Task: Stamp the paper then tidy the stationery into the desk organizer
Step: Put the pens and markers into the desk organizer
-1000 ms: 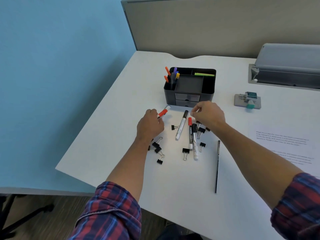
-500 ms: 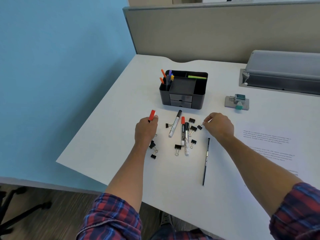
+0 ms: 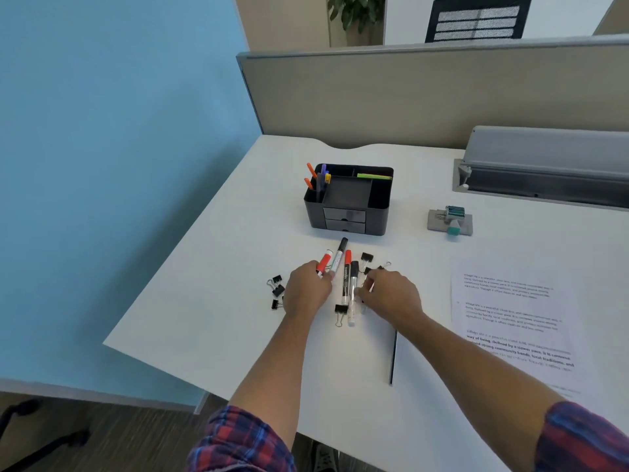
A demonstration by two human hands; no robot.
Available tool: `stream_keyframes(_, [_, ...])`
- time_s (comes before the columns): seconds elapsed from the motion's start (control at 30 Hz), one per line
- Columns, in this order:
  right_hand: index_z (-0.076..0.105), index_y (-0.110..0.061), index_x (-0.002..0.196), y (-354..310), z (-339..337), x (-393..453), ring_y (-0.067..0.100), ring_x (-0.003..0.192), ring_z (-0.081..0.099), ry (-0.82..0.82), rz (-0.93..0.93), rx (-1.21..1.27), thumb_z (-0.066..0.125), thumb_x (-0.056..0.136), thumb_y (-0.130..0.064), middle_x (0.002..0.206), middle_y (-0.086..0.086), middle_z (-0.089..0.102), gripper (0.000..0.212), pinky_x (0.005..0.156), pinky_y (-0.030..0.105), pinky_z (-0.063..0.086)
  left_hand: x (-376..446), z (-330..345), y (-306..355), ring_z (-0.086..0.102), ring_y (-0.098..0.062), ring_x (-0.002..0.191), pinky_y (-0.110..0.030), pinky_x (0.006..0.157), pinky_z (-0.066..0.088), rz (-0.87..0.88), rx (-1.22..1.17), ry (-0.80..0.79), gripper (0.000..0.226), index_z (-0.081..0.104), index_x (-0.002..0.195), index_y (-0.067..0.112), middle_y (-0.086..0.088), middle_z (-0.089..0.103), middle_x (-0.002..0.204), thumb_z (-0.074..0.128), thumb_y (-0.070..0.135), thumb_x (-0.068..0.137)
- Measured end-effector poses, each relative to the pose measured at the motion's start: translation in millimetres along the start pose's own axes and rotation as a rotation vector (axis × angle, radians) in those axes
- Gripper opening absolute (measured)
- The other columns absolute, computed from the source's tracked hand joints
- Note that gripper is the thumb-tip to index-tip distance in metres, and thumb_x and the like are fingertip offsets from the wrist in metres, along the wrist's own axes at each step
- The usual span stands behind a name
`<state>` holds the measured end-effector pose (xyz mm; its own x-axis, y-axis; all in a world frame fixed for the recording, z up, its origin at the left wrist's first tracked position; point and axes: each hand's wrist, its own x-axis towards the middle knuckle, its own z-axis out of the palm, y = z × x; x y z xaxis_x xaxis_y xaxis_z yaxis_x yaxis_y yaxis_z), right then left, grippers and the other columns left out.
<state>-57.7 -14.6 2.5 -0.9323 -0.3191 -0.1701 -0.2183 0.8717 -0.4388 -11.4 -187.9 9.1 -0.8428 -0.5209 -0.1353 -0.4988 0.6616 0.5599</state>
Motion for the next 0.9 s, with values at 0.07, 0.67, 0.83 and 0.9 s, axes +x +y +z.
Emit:
stream_keyframes(0.07, [0.060,-0.027,0.079,-5.9,1.4,0.2,0.015,0.069,0.061,0.004,-0.035,-0.040,0.060,0.088,-0.046,0.073,-0.008,0.064,0.021,0.061,0.028,0.049,-0.1,4.5,4.5,0.063,-0.023,0.078,-0.031,0.063,0.047,0.045,0.079,0.022,0.029,0.066,0.097,0.016,0.000,0.063,0.087,0.060,0.044,0.095])
stream_keyframes(0.67, [0.055,-0.025,0.071,-22.2,8.9,-3.2,0.016,0.066,0.060,-0.082,-0.084,-0.065,0.058,0.076,-0.039,0.069,-0.008,0.062,0.015,0.061,0.030,0.052,-15.9,16.5,15.5,0.063,-0.029,0.083,-0.034,0.060,0.040,0.060,0.206,0.040,0.021,0.060,0.104,0.011,-0.006,0.059,0.099,0.057,0.029,0.094])
stream_keyframes(0.83, [0.054,-0.025,0.066,-11.1,5.3,-2.6,0.015,0.065,0.061,-0.091,-0.056,0.007,0.058,0.080,-0.040,0.065,-0.009,0.061,0.021,0.054,0.027,0.042,-24.0,17.2,20.5,0.063,-0.029,0.083,-0.037,0.062,0.049,0.049,0.172,0.020,0.024,0.057,0.103,0.010,-0.007,0.060,0.098,0.058,0.030,0.090])
stream_keyframes(0.9, [0.056,-0.025,0.066,-7.7,3.2,-2.9,0.015,0.064,0.061,-0.093,-0.041,0.044,0.058,0.080,-0.044,0.065,-0.009,0.063,0.024,0.053,0.027,0.041,-27.4,16.3,20.5,0.063,-0.029,0.082,-0.037,0.063,0.051,0.044,0.157,0.012,0.023,0.057,0.102,0.010,-0.007,0.060,0.096,0.057,0.029,0.088])
